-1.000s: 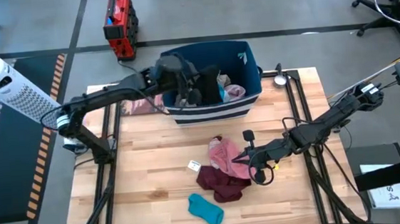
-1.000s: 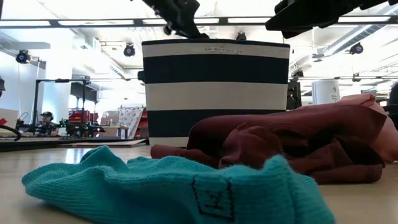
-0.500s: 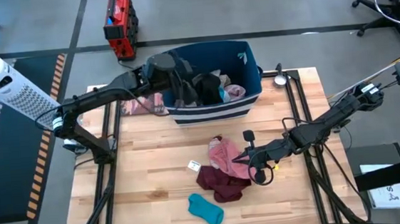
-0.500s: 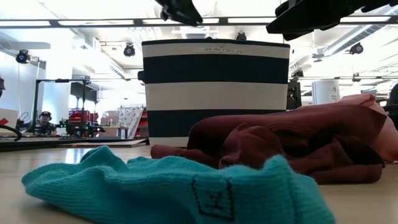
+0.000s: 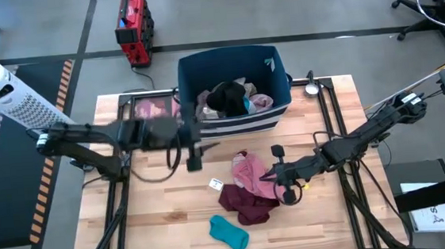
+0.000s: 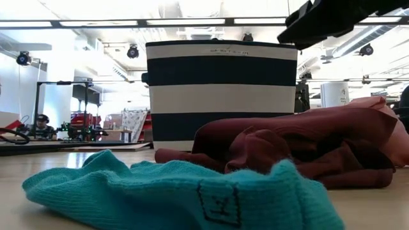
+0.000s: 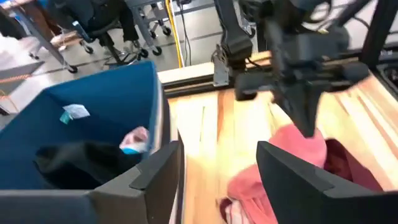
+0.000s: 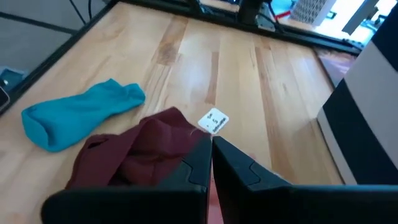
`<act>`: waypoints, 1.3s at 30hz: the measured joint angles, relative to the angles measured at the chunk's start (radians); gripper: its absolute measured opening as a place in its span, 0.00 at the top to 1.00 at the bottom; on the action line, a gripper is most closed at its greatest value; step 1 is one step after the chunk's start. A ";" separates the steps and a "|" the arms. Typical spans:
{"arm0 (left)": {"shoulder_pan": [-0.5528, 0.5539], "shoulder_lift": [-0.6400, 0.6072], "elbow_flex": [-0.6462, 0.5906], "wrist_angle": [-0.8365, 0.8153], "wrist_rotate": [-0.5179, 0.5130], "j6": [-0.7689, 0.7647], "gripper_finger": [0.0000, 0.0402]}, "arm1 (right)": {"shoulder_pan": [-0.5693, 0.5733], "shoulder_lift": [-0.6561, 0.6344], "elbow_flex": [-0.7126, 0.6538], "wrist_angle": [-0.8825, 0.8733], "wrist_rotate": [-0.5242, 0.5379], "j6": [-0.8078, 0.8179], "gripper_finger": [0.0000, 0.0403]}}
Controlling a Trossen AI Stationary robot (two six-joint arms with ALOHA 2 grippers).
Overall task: Sort clothes
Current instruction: Put the pink shirt into the blue bin
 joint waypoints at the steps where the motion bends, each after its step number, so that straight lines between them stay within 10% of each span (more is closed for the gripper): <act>1: -0.034 -0.013 -0.038 0.023 -0.035 -0.002 0.51 | 0.000 0.005 0.000 -0.002 0.000 0.000 1.00; 8: -0.225 -0.092 -0.326 0.280 -0.236 -0.051 0.54 | 0.002 0.053 -0.001 -0.027 0.000 0.063 1.00; 20: -0.304 -0.094 -0.714 0.798 -0.273 -0.200 0.54 | -0.107 0.213 0.042 -0.007 0.089 0.171 0.75; 39: -0.311 -0.092 -0.793 0.917 -0.288 -0.255 0.57 | -0.252 0.381 0.067 -0.076 -0.111 0.312 0.53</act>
